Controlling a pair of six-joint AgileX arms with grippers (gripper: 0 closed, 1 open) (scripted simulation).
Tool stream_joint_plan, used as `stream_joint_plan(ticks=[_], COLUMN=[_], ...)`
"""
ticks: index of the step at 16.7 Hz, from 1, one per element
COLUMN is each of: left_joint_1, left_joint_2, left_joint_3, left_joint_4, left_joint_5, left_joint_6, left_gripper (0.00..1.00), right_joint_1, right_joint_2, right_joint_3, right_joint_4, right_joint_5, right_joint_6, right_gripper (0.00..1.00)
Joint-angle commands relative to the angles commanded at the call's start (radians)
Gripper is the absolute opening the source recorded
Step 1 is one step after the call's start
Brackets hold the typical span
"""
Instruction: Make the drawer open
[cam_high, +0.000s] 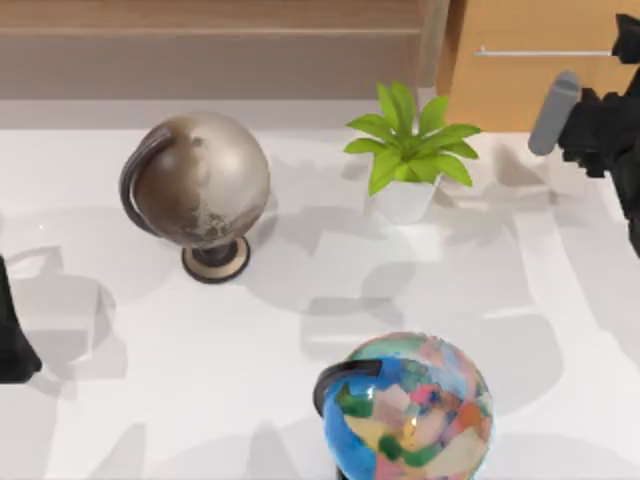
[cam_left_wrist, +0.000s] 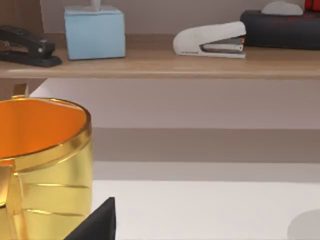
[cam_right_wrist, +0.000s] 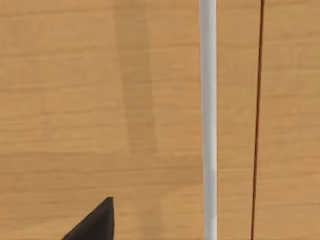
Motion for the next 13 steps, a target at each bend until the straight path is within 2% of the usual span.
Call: stream_joint_plan(ticks=[3, 8, 13], left_joint_1=[0.0, 0.0, 0.0], left_joint_2=[0.0, 0.0, 0.0], left_joint_3=[0.0, 0.0, 0.0], left_joint_4=[0.0, 0.0, 0.0], left_joint_5=[0.0, 0.0, 0.0], left_joint_6=[0.0, 0.0, 0.0], left_gripper=[1.0, 1.0, 1.0], right_joint_1=[0.048, 0.045, 0.035], right_joint_2=[0.058, 0.059, 0.103], right_joint_3=[0.027, 0.027, 0.123], right_joint_4=[0.033, 0.03, -0.019], right_joint_5=[0.045, 0.043, 0.033], right_joint_6=[-0.066, -0.066, -0.068], right_gripper=[1.0, 1.0, 1.0])
